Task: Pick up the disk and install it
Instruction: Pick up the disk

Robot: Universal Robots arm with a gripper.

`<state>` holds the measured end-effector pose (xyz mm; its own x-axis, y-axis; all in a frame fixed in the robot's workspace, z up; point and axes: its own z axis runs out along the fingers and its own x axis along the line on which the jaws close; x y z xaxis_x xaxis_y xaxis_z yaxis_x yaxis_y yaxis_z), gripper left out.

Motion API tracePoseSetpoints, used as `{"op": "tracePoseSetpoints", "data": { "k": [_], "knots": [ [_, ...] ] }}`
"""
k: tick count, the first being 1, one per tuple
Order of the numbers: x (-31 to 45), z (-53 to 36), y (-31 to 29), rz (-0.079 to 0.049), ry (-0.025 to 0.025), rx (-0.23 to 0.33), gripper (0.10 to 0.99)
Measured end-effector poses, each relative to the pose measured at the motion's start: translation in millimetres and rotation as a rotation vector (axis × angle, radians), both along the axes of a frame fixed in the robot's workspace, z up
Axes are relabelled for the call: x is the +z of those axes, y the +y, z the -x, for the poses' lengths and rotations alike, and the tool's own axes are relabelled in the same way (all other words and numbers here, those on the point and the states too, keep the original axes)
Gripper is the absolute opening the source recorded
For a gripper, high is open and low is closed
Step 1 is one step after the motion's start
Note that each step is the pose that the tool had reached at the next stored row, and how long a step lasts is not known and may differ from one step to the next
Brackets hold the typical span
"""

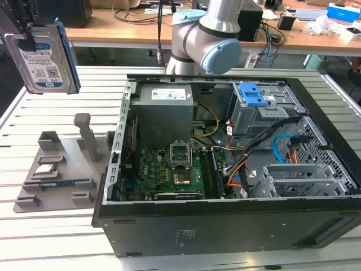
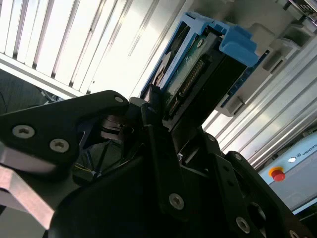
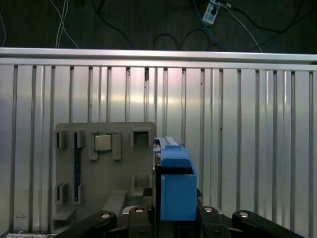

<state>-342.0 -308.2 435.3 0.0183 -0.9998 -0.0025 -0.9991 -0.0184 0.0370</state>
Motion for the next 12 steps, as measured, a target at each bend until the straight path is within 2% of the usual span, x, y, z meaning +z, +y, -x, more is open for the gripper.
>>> {"op": "tracePoseSetpoints", "data": {
  "k": [12],
  "knots": [
    [30.0, -0.7, 8.7, 0.000, 0.0014, 0.000, 0.365]
  ]
}}
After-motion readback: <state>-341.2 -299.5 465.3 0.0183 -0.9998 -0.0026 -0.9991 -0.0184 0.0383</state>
